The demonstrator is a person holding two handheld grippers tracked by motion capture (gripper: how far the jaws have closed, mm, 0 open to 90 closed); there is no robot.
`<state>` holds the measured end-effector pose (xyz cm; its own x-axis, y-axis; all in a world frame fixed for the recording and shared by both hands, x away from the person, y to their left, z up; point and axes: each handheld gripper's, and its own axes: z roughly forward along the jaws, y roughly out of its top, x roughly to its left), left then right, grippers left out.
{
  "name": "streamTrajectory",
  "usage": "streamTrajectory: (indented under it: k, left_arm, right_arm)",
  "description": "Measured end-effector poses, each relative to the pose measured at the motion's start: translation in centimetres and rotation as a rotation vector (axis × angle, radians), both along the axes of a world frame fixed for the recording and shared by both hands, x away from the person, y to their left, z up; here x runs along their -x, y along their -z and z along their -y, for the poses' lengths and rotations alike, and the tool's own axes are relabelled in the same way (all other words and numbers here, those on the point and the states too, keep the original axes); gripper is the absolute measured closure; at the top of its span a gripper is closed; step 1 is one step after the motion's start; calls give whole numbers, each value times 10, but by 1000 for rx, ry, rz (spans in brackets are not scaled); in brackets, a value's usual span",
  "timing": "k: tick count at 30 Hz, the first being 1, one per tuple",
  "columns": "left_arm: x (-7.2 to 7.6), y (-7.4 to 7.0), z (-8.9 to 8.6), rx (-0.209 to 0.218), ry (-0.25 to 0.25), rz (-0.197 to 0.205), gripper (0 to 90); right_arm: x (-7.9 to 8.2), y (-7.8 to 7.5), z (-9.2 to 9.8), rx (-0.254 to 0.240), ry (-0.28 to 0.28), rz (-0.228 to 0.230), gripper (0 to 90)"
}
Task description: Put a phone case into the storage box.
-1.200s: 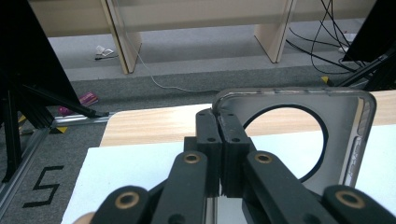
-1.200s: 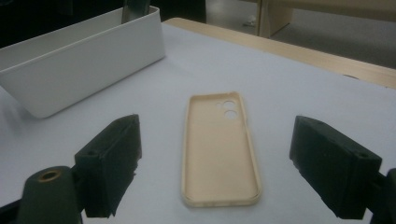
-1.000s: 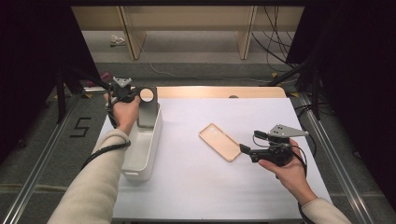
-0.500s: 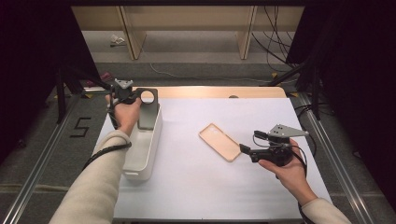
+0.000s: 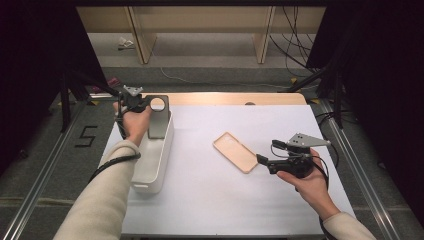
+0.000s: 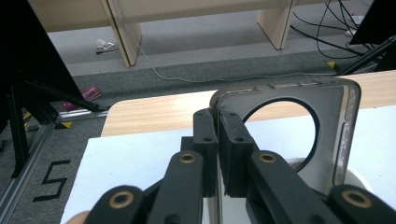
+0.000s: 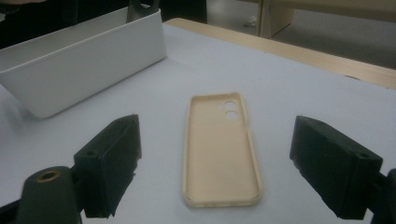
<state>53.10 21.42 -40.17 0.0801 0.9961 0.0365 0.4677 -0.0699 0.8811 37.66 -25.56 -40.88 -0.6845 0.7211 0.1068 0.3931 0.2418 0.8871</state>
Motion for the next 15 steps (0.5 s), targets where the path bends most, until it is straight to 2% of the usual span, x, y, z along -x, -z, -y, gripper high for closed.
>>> streamTrajectory:
  k: [5,9,15]
  left_arm:
    - [0,-1,-1,-12,5,-2,838]
    - [0,-2,-1,-13,8,1,785]
    - [3,-9,1,-3,23,16,615]
  right_arm:
    - [0,0,0,1,2,-4,173]
    - [0,0,0,2,3,-4,173]
    - [0,1,0,2,5,-7,173]
